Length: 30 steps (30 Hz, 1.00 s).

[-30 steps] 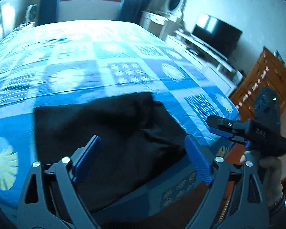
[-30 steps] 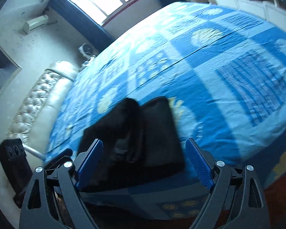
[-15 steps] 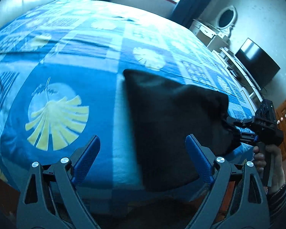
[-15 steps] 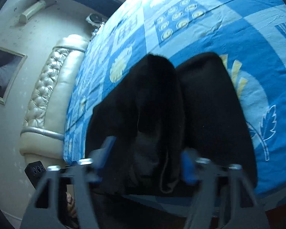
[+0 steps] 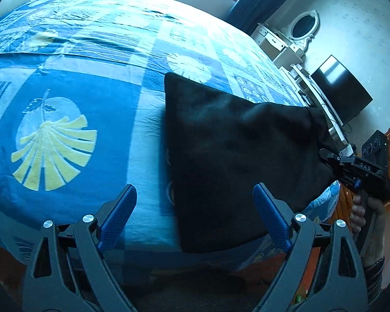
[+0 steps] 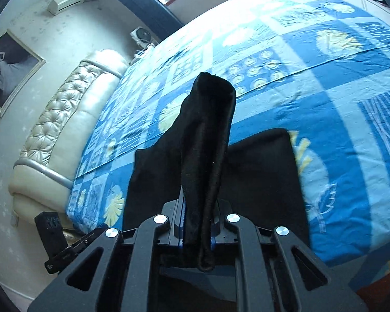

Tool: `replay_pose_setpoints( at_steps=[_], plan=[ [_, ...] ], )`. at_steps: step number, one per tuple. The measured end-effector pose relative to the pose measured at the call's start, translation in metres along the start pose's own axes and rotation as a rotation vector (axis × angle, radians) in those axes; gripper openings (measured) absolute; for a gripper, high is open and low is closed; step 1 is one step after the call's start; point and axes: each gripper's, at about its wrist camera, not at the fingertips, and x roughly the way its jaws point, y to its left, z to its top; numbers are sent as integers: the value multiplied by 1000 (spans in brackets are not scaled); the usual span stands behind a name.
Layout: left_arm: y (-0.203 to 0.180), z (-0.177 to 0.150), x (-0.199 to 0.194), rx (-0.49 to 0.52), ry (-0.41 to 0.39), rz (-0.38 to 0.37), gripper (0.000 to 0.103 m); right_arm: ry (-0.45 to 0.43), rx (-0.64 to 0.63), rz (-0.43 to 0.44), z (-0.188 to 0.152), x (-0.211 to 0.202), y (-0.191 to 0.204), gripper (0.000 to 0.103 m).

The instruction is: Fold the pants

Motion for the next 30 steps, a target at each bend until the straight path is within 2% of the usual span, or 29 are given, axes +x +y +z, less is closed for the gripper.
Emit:
replay_pose_setpoints(
  at_steps=[3, 5, 9, 13, 18, 24, 27, 30],
  plan=[
    [-9, -3, 12, 21, 20, 9, 91, 33, 35, -23, -4, 11, -17, 13],
    [-12, -5, 23, 36, 46, 48, 91, 45, 64, -30, -8, 19, -31, 13],
    [-4, -8, 45, 19, 127, 106, 91, 57, 129, 4, -14, 28, -58, 13],
    [4, -10, 54, -28, 156, 80, 91, 57, 185, 72, -20, 39, -79, 13],
    [-1, -11, 58, 22, 151, 100, 93, 43, 258, 178, -27, 43, -101, 12],
    [1, -9, 61, 23, 154, 94, 95, 15, 320, 256, -32, 40, -113, 12],
    [1, -9, 60, 26, 157, 83, 95, -10, 354, 271, -39, 32, -125, 13],
    [8, -6, 53, 3, 157, 58, 95, -30, 360, 234, -41, 18, -131, 14]
  ],
)
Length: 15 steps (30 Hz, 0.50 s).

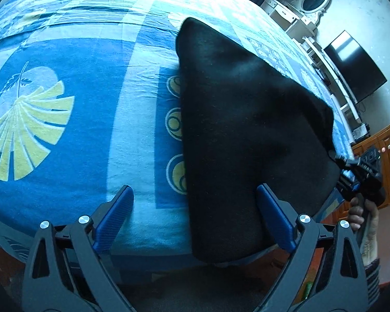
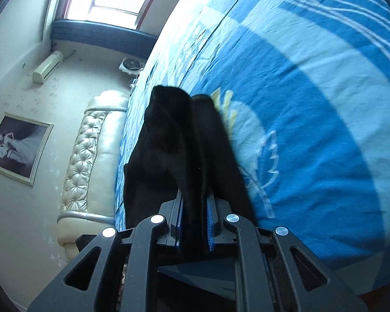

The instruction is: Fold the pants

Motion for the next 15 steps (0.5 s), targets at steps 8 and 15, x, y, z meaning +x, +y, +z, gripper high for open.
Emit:
replay_pose_setpoints(
  at_steps=[8, 15],
  plan=[
    [45, -5, -37, -124, -59, -108, 95, -96, 111, -39, -1, -50, -10, 50],
    [35, -8, -29, -156, -35, -229, 95, -46, 58, 45, -6, -35, 16, 68]
  ],
)
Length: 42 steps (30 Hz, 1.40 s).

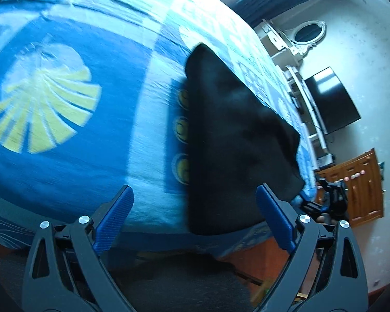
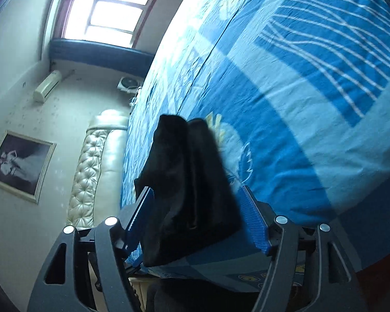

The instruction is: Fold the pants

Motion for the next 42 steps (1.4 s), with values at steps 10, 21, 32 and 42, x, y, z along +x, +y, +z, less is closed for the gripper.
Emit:
replay_pose_setpoints(
  at_steps=[10, 21, 32, 42],
  plan=[
    [-12, 1, 43, -54, 68, -84, 95, 83, 1, -1, -9, 34, 0, 73],
    [-19, 1, 59, -67, 95, -53, 48, 82, -141, -119, -19, 51, 25, 44],
    [-19, 12, 25, -9, 48, 39, 30, 103, -179, -79, -30, 71, 60, 40],
    [42, 16, -50, -62, -13, 157, 30, 259, -234, -1, -66, 151, 103, 40]
  ],
)
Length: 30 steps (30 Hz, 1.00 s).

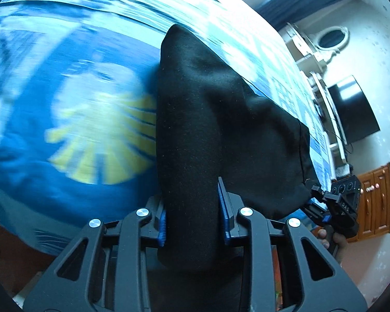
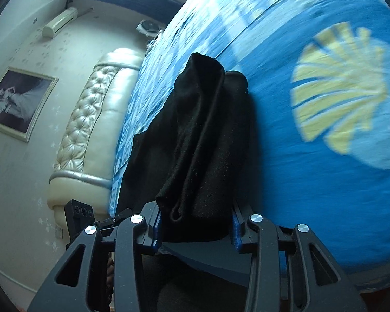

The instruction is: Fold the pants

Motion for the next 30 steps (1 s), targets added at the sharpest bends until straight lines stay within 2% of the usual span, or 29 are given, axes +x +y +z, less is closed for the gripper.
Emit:
replay_pose_setpoints(
  at_steps=[3, 7, 13, 30],
  plan=[
    [21, 3, -14, -31, -15, 11, 30, 34, -24, 12, -5, 13, 11, 40],
    [39, 1, -14, -43, 0, -12, 31, 55, -32, -20, -12, 20, 11, 40],
    [37, -3, -11, 6, -12, 12, 34, 63, 8, -23, -19, 26, 1, 40],
    [33, -1, -7, 9, -13, 20, 37, 58, 7, -13, -21, 28, -3, 40]
  ],
)
